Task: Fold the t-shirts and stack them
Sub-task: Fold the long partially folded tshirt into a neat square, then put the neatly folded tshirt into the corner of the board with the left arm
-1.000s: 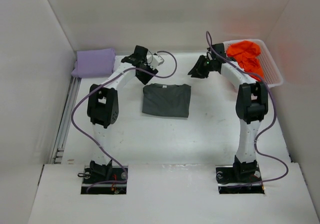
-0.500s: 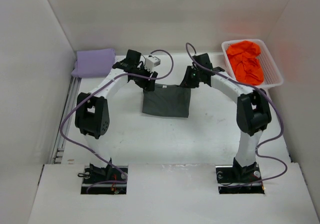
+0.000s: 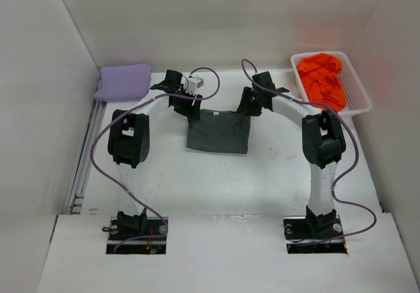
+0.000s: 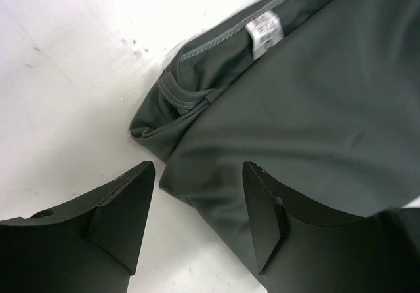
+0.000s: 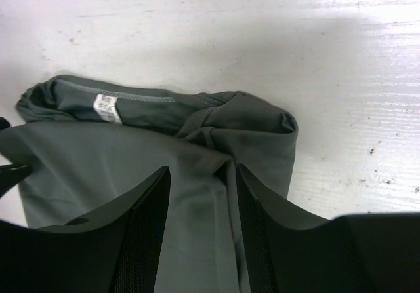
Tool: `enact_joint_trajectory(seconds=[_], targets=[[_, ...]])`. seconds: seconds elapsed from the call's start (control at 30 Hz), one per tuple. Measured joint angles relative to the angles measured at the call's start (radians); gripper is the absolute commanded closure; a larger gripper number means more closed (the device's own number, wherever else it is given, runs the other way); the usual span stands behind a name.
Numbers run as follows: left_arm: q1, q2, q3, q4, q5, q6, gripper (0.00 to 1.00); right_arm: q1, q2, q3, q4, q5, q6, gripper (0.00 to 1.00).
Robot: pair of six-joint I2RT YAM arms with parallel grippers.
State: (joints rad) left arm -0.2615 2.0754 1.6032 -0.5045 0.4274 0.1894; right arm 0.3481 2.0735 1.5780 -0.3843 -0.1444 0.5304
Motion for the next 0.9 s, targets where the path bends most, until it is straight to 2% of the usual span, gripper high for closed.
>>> enact_joint_trajectory(seconds=[0.07, 0.17, 0.23, 0.4, 0.57, 0.9], targets=[[0.004, 0.032, 0.000, -0.009, -0.002, -0.005, 0.46, 0.000, 0.011, 0.003, -0.003, 0.007, -0.001, 0.50], [0.010, 0.039, -0.015, -0.024, 0.002, -0.019, 0.45, 0.000, 0.002, -0.016, -0.003, 0.030, -0.003, 0.43], [0.019, 0.008, -0.051, -0.016, 0.008, -0.034, 0.44, 0.000, -0.029, -0.058, -0.003, 0.048, -0.004, 0.37], [0.036, -0.122, -0.152, -0.025, 0.034, -0.072, 0.44, 0.001, -0.144, -0.190, -0.008, 0.077, -0.002, 0.30], [0.037, -0.151, -0.169, -0.028, 0.058, -0.114, 0.45, 0.021, -0.186, -0.271, 0.000, 0.082, 0.027, 0.30], [0.016, -0.044, -0.198, -0.041, 0.114, -0.225, 0.46, 0.076, -0.186, -0.312, 0.018, 0.077, 0.073, 0.32]])
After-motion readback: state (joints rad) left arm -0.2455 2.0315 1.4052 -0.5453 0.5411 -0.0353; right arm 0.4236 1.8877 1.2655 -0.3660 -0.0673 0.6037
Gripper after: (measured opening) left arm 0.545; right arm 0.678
